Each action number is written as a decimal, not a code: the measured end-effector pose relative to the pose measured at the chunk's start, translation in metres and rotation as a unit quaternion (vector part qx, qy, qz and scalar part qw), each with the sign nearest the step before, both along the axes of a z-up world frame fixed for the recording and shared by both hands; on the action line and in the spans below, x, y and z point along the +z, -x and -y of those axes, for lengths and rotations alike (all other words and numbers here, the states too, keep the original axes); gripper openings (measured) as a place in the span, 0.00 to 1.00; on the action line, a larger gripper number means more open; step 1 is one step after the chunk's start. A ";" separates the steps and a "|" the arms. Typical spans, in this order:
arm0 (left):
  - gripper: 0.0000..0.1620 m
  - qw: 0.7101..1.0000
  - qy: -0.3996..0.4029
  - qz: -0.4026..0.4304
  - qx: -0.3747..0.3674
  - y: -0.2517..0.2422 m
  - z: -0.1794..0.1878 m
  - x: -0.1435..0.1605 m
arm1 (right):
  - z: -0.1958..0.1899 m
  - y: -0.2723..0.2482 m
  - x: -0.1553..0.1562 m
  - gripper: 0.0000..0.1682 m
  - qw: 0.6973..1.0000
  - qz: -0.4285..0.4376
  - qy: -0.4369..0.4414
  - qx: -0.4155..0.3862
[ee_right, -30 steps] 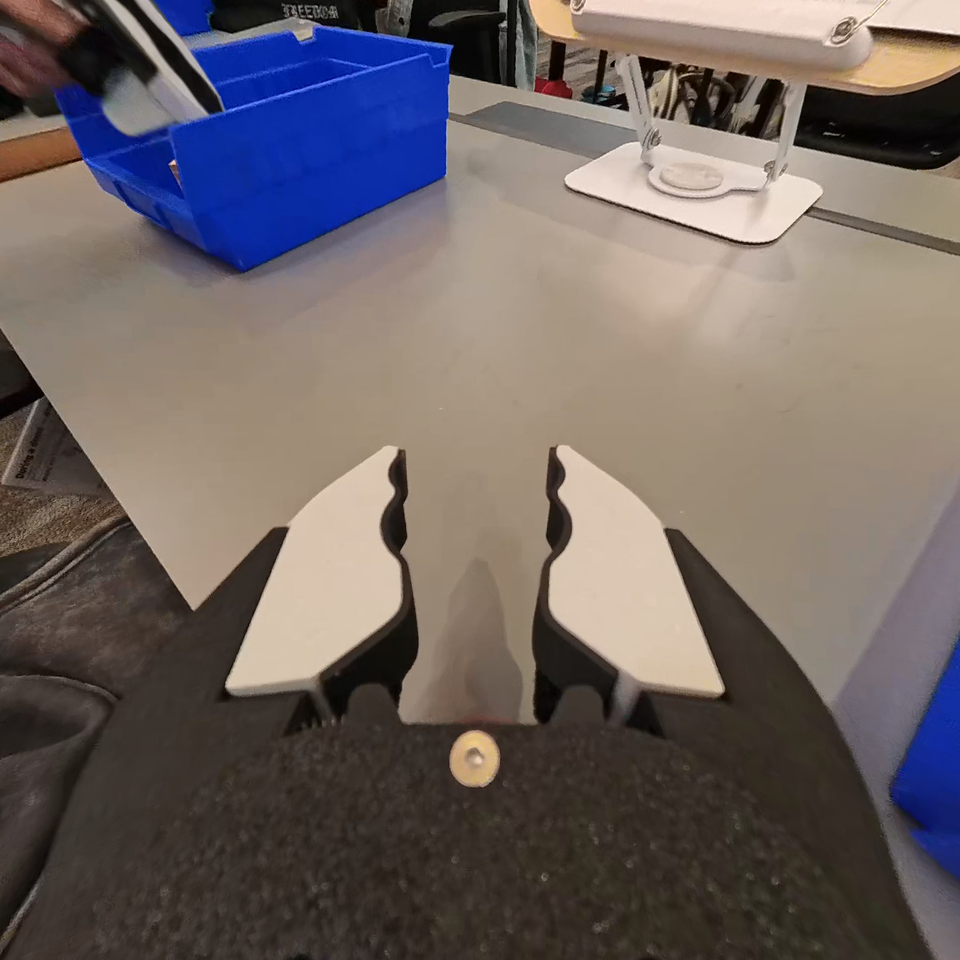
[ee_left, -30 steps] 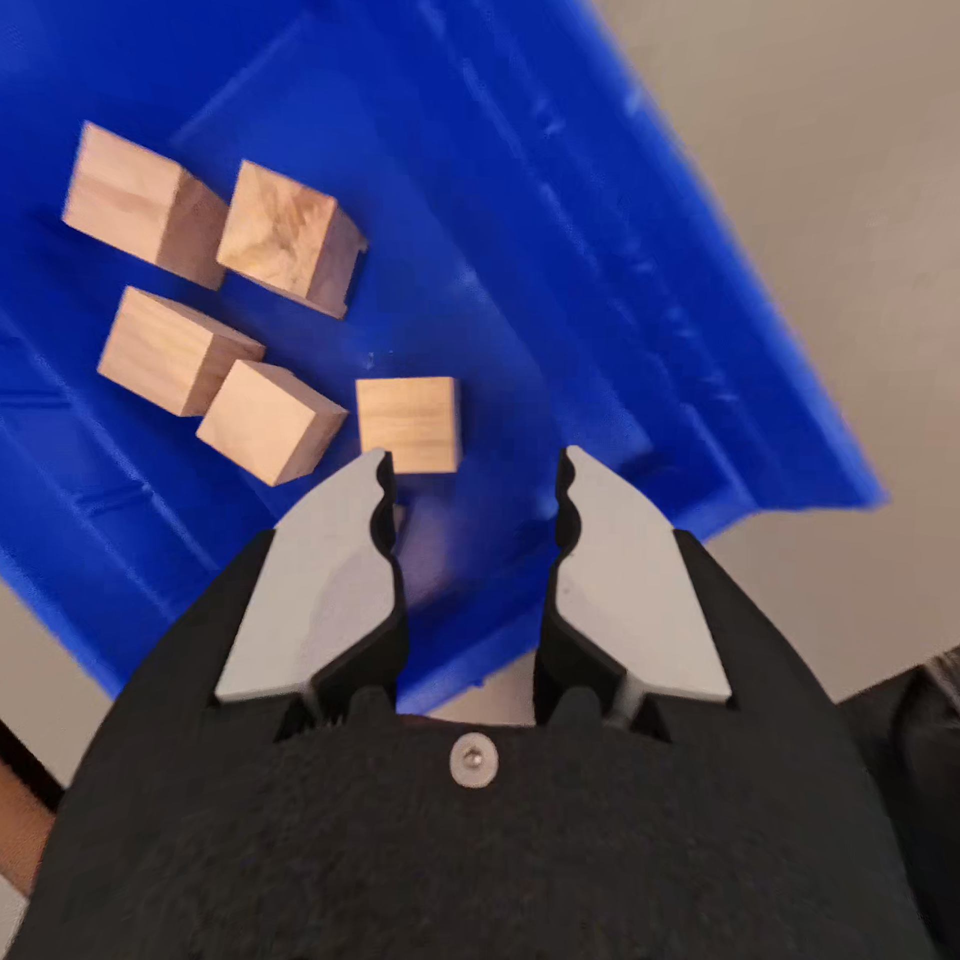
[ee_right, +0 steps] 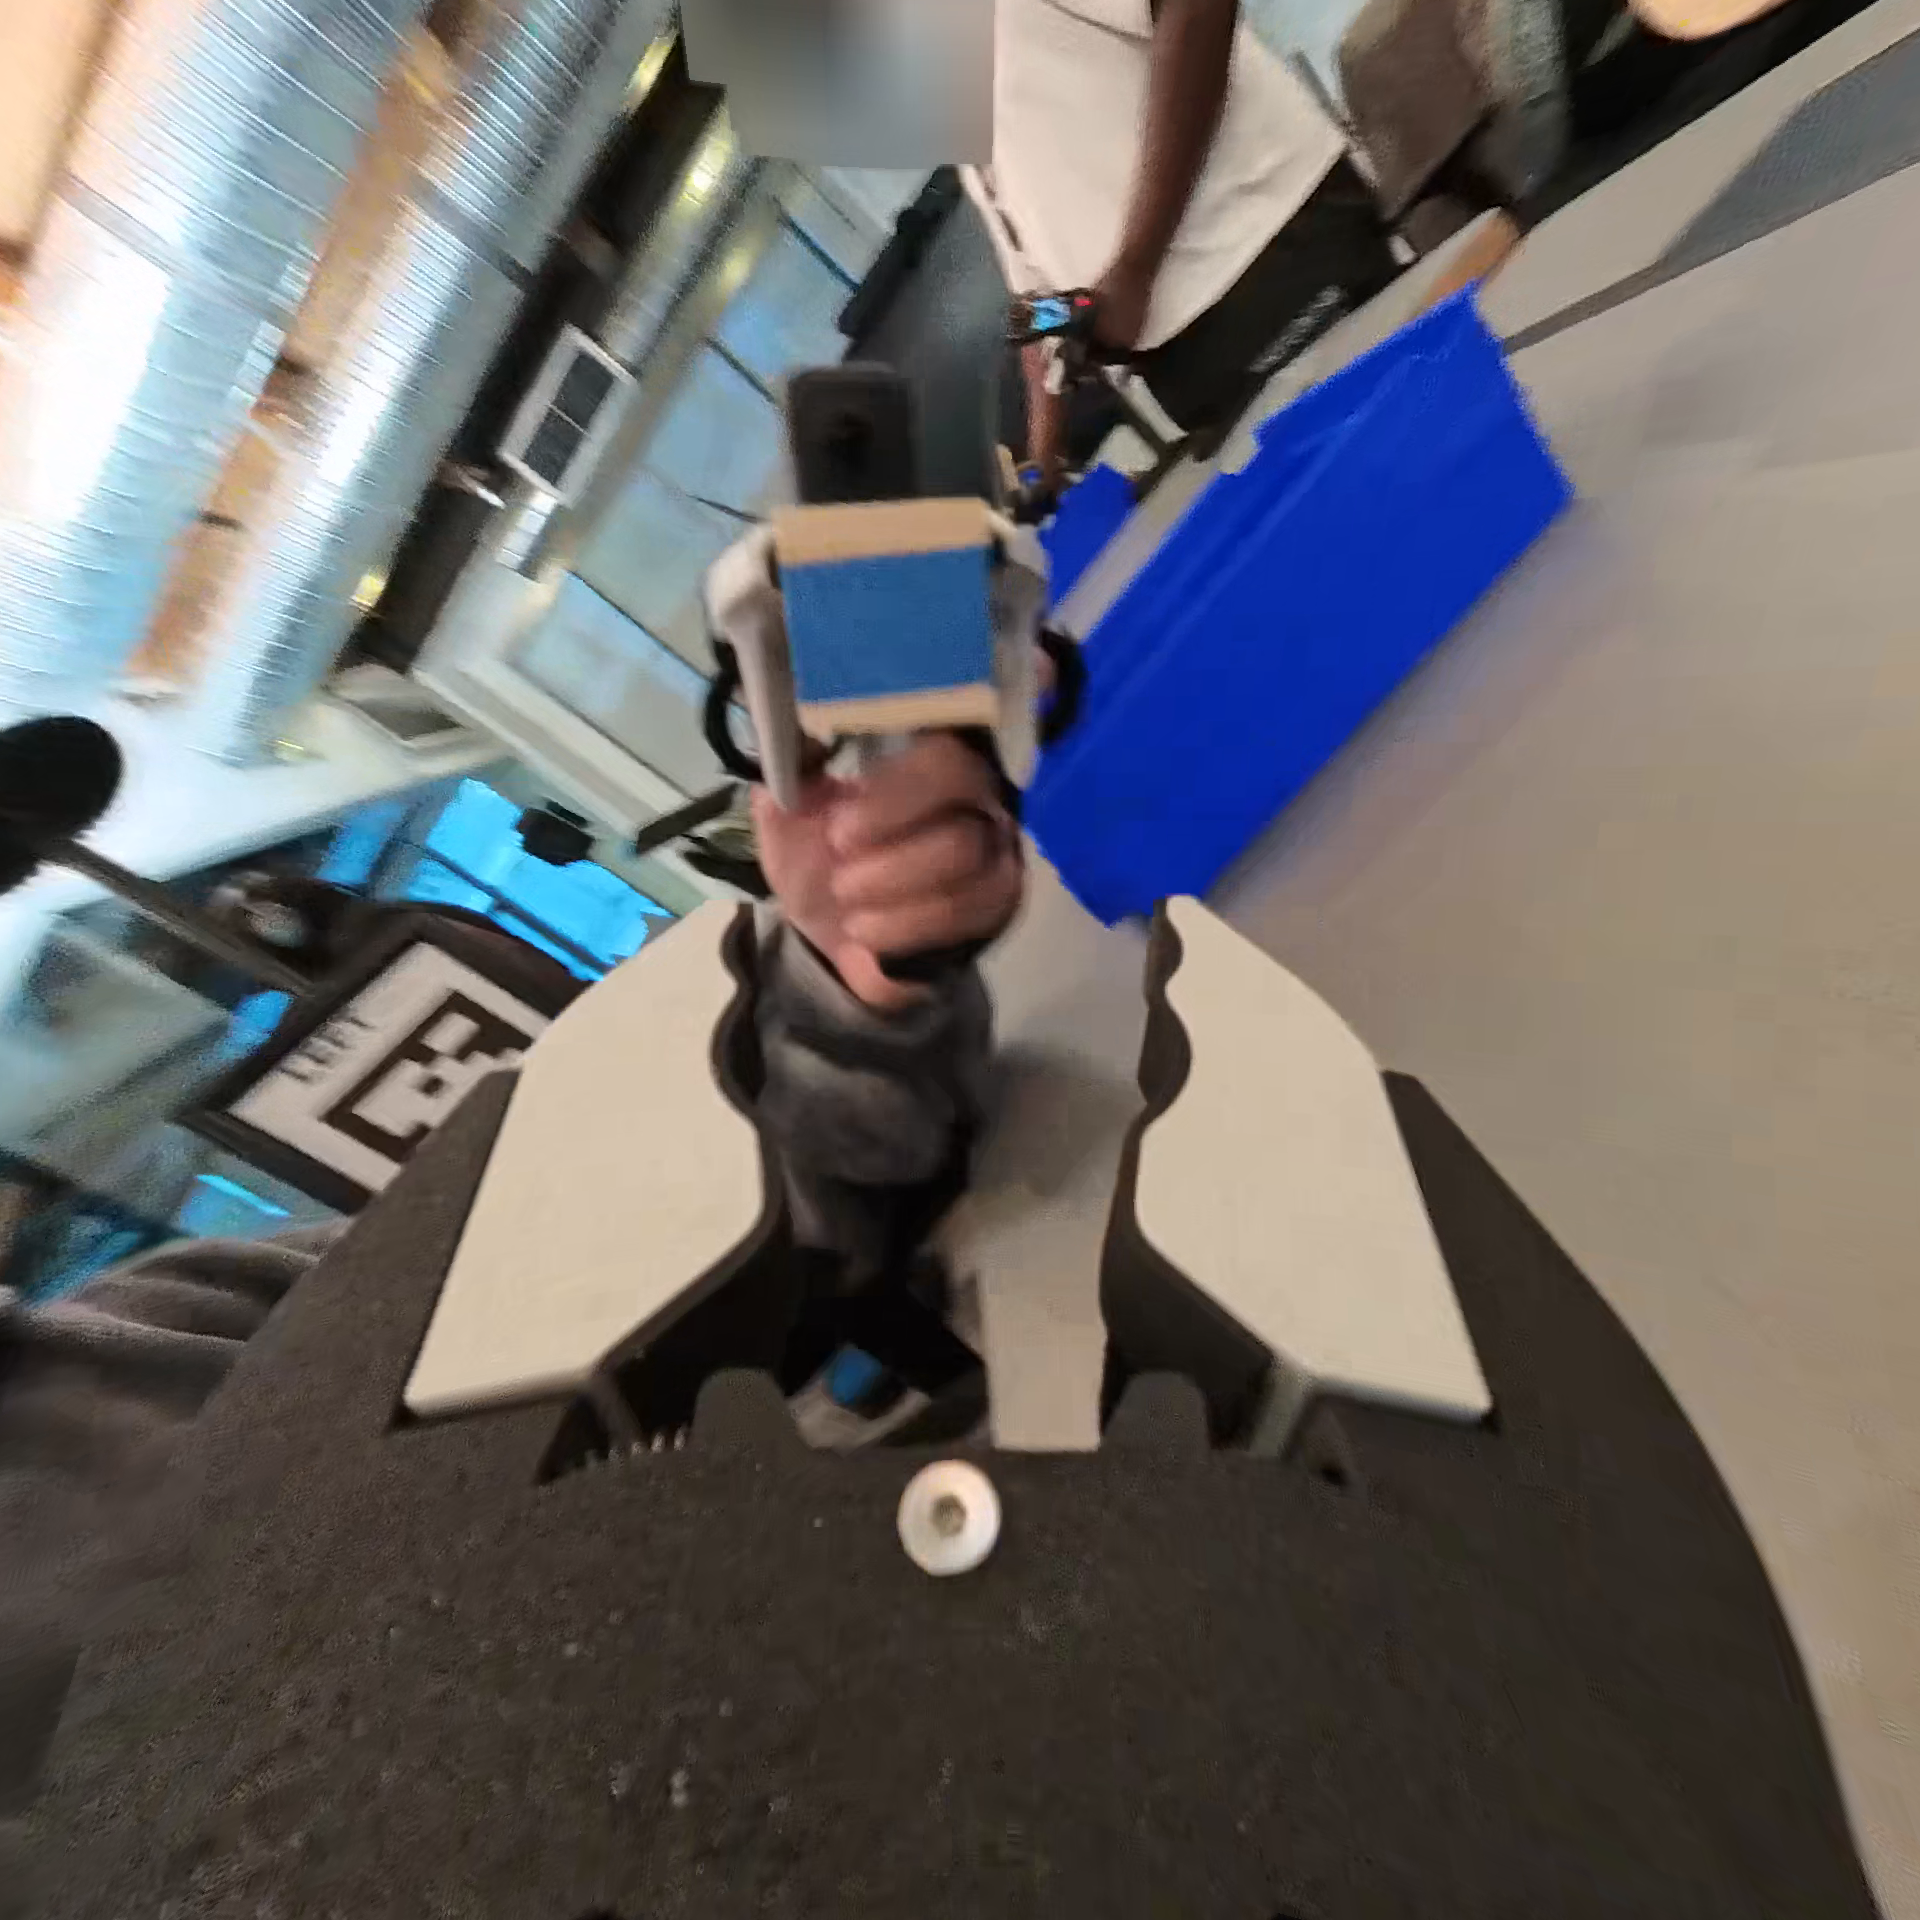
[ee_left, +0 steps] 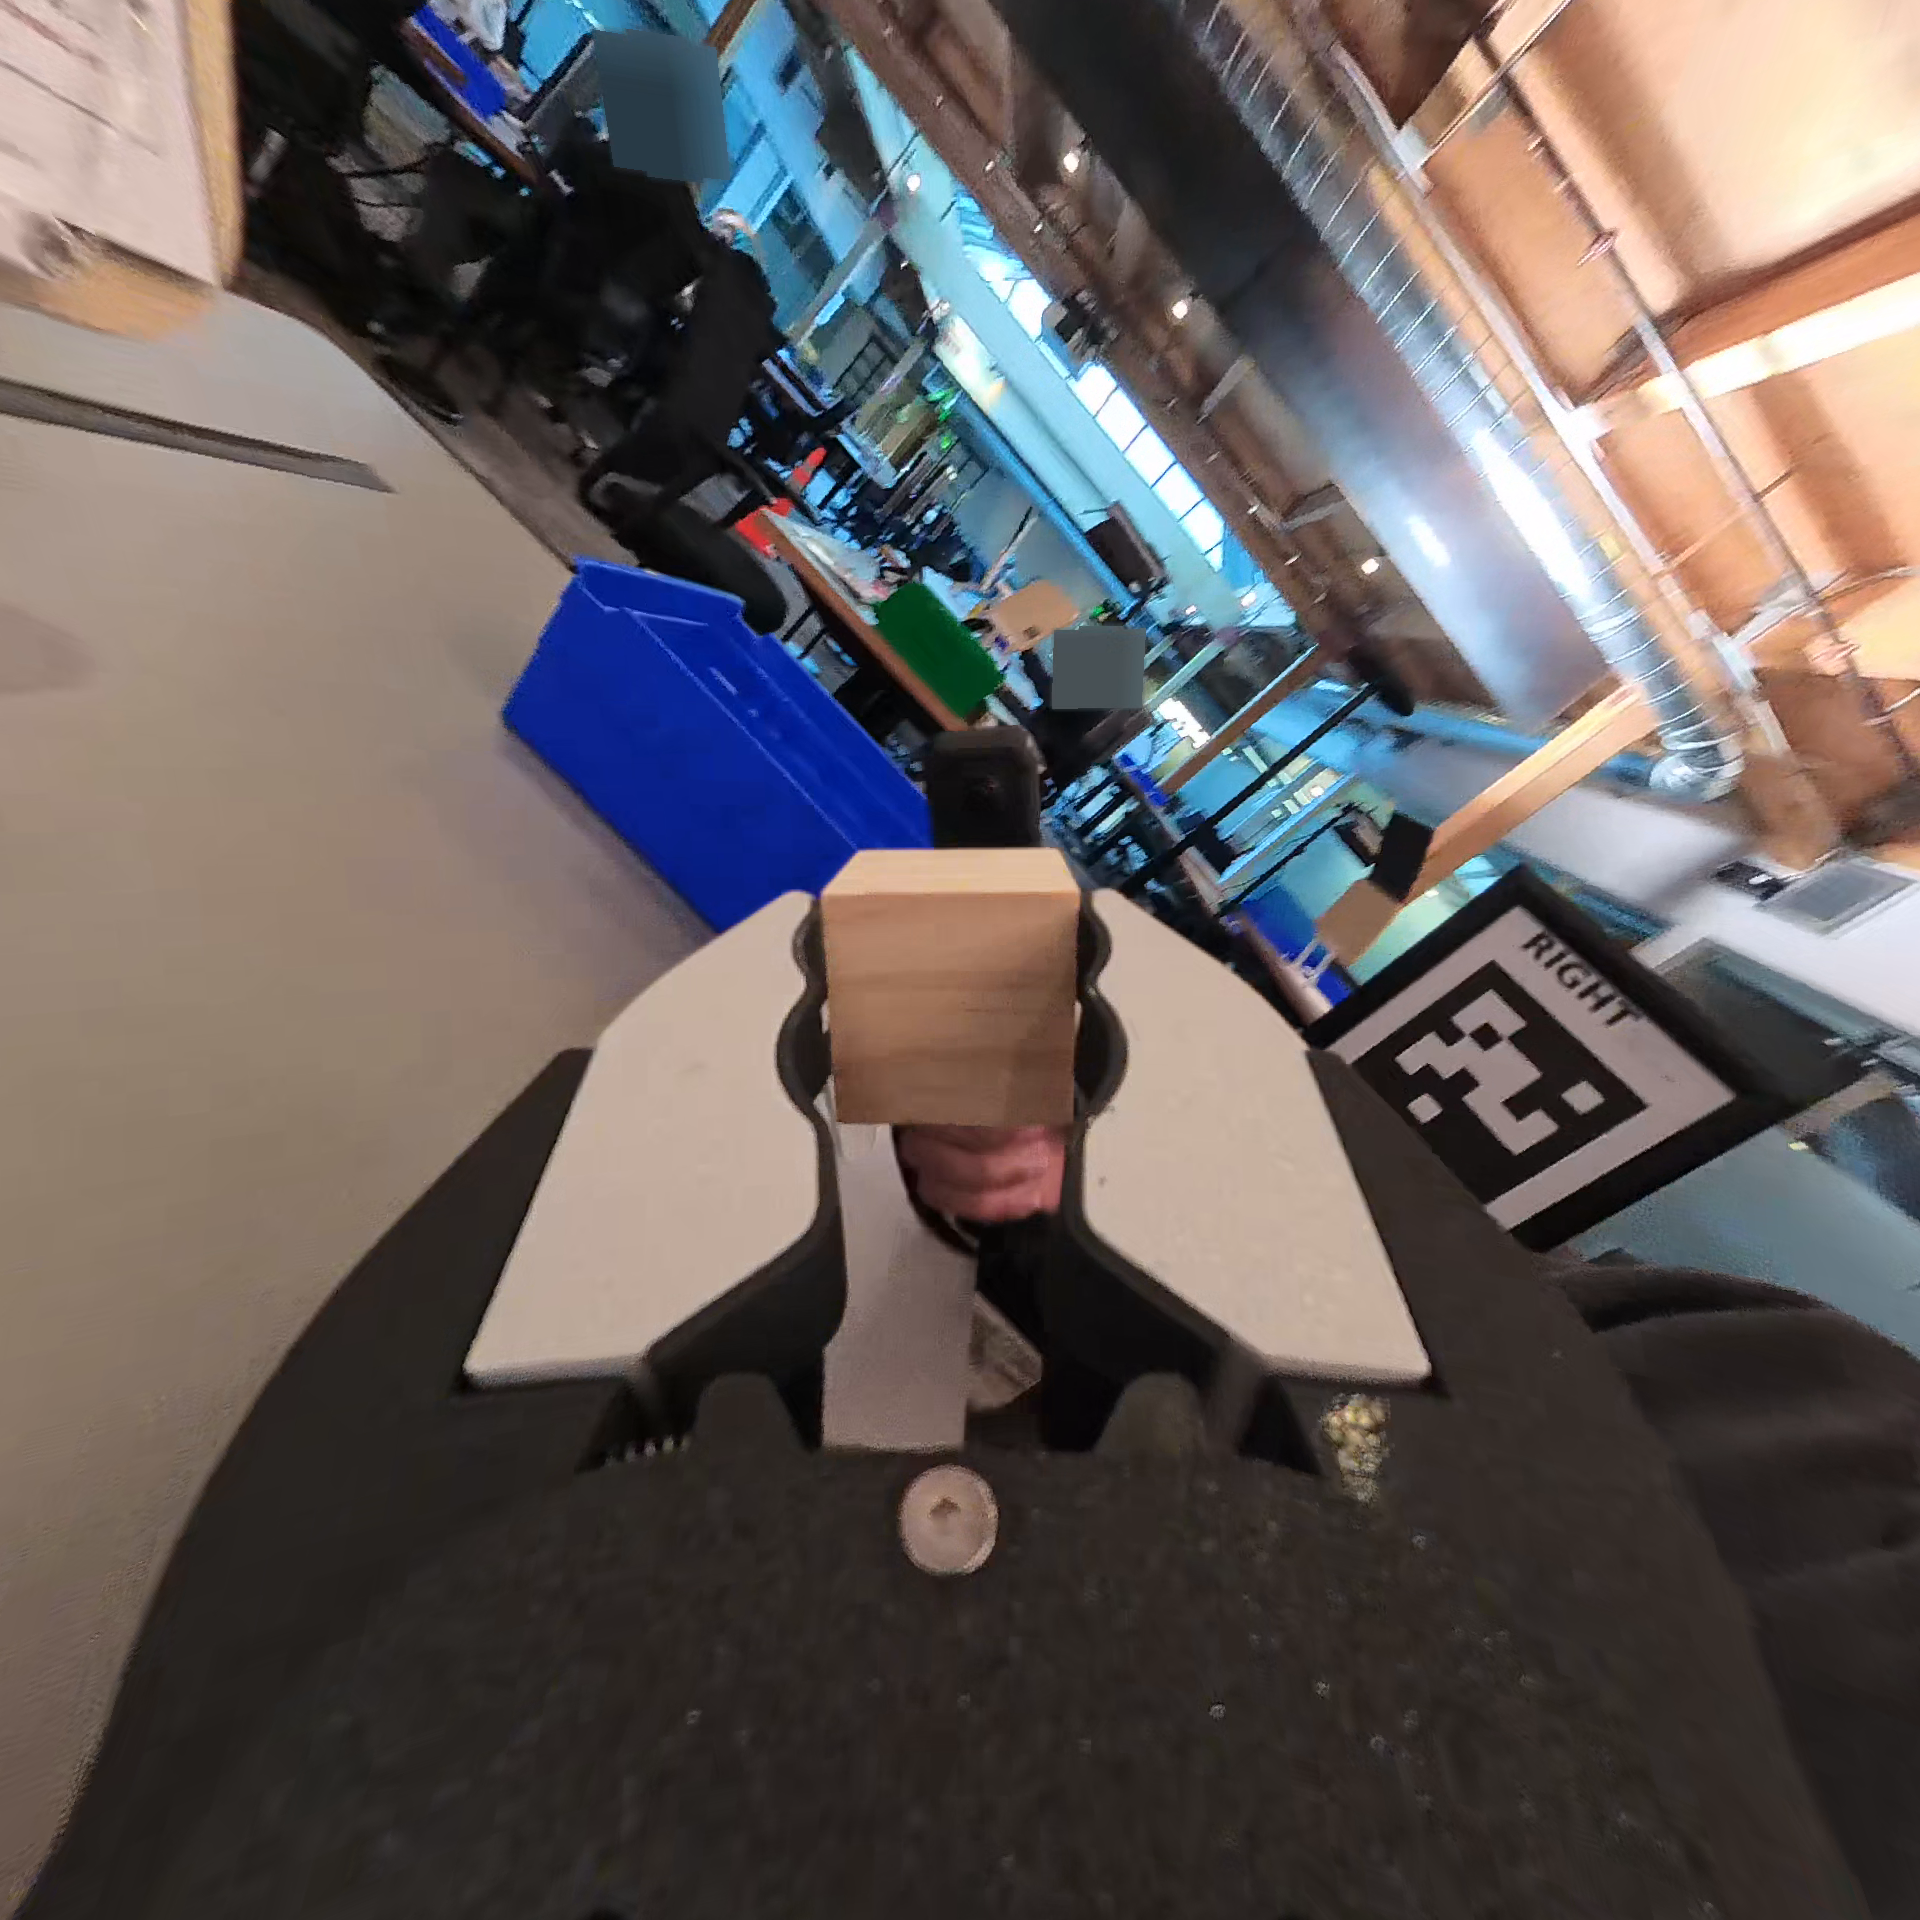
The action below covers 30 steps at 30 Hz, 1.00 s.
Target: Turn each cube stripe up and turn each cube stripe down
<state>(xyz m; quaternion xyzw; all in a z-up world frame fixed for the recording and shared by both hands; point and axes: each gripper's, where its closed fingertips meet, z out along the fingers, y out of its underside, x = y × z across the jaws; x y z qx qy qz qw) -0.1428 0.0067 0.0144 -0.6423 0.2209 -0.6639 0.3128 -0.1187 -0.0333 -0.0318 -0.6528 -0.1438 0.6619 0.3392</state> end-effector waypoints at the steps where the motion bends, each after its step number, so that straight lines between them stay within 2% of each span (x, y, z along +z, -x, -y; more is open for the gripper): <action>1: 0.27 1.000 0.013 0.008 -0.003 -0.011 0.000 -0.006 | -0.001 0.004 0.006 0.43 1.000 -0.018 0.008 0.005; 6: 0.27 0.998 0.056 0.009 -0.016 -0.043 0.002 -0.037 | -0.016 0.008 0.001 0.45 0.997 -0.050 0.053 -0.012; 7: 0.27 0.998 0.057 0.003 -0.019 -0.047 0.003 -0.042 | -0.019 0.007 -0.002 0.43 0.997 -0.051 0.058 -0.017; 9: 0.27 0.998 0.057 -0.001 -0.024 -0.051 0.007 -0.046 | -0.020 0.005 -0.011 0.27 0.997 -0.039 0.063 -0.011; 12: 0.27 0.999 0.051 -0.015 -0.005 -0.047 0.006 -0.048 | -0.019 0.004 -0.015 0.27 0.997 -0.035 0.067 -0.003; 13: 0.31 0.999 0.043 -0.013 0.017 -0.038 0.003 -0.045 | -0.019 0.004 -0.014 0.27 0.997 -0.037 0.071 -0.003; 14: 0.40 0.998 0.035 -0.017 0.040 -0.027 0.000 -0.042 | -0.019 0.002 -0.013 0.27 0.997 -0.040 0.069 -0.005; 16: 0.46 0.996 0.010 -0.048 0.075 -0.004 0.004 -0.041 | -0.018 -0.002 -0.012 0.27 0.997 -0.036 0.063 -0.008; 19: 0.49 0.984 -0.046 -0.138 0.104 0.017 0.033 -0.065 | -0.018 -0.015 -0.005 0.27 0.999 -0.005 0.031 -0.030; 22: 0.46 0.969 -0.086 -0.205 0.108 0.023 0.073 -0.105 | -0.024 -0.053 0.032 0.27 0.993 0.057 -0.048 -0.088; 24: 0.44 0.965 -0.084 -0.233 0.081 0.020 0.095 -0.123 | -0.037 -0.106 0.063 0.27 0.971 0.134 -0.100 -0.173; 26: 0.44 0.968 -0.077 -0.236 0.041 0.016 0.113 -0.131 | -0.060 -0.180 0.076 0.27 0.916 0.267 -0.116 -0.277; 28: 0.43 0.964 -0.080 -0.251 0.028 0.016 0.117 -0.136 | -0.085 -0.272 0.057 0.27 0.826 0.433 -0.053 -0.357; 29: 0.43 0.963 -0.089 -0.253 0.032 0.016 0.115 -0.135 | -0.097 -0.313 0.039 0.27 0.783 0.498 -0.005 -0.372; 30: 0.42 0.962 -0.097 -0.254 0.033 0.015 0.114 -0.133 | -0.107 -0.343 0.017 0.27 0.760 0.537 0.046 -0.364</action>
